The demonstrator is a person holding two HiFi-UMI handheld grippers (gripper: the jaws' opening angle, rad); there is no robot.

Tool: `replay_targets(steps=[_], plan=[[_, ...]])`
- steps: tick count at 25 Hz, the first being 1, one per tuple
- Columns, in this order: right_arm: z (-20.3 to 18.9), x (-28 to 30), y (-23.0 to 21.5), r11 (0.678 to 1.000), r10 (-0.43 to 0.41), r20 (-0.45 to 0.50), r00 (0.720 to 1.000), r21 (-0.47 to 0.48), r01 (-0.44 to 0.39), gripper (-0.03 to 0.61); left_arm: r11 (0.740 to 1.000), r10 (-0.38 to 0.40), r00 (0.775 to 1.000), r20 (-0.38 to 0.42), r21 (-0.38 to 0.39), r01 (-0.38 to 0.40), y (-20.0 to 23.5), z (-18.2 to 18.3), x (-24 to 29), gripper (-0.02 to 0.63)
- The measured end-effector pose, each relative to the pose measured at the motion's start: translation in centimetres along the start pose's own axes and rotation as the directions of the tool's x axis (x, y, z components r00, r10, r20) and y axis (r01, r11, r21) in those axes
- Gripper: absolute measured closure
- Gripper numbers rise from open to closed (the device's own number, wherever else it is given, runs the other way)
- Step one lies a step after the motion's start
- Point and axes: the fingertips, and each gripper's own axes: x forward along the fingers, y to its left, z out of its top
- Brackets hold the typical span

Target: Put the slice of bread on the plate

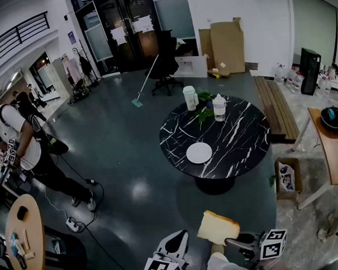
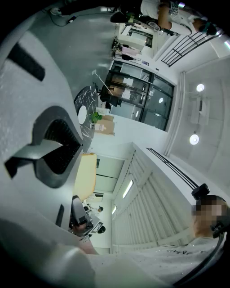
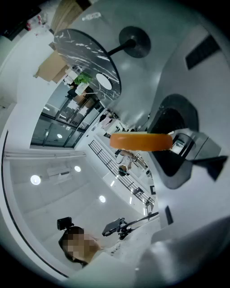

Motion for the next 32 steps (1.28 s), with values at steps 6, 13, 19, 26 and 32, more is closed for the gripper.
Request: replay_targets(steps=[6,13,19,26,32], plan=[[3.3,2.5,-3.3,1.000,0.018,-0.025,1.000,0.002,-0.018,0.486,1.000,0.003,0.999,0.037,0.004,-0.004,2.7,2.6,4.2,0.607],[6.9,4.1,-6.4,1.000,0.021,-0.035,0.999,0.011,-0.021,0.486,1.000,0.018,0.999,0.031,-0.009,-0.018,4.9,3.6,8.3,0.607],[9.0,4.8,-8.1,0.999,0.038,-0.045,0.998,0.006,-0.038,0.486,0.999,0.038,0.998,0.041,0.008,-0.039,6.1,4.8,10.3,0.607],[9.6,5.2,-8.9,0.999,0.048,-0.053,0.997,0.021,-0.047,0.486,0.998,0.060,0.998,0.026,0.000,-0.060,6.5,4.6,10.8,0.607],[9.8,6.0,-10.8,0.998,0.025,-0.046,0.999,0.061,-0.022,0.486,0.998,0.057,0.998,0.032,-0.017,-0.057,8.1,4.2,12.5,0.607]])
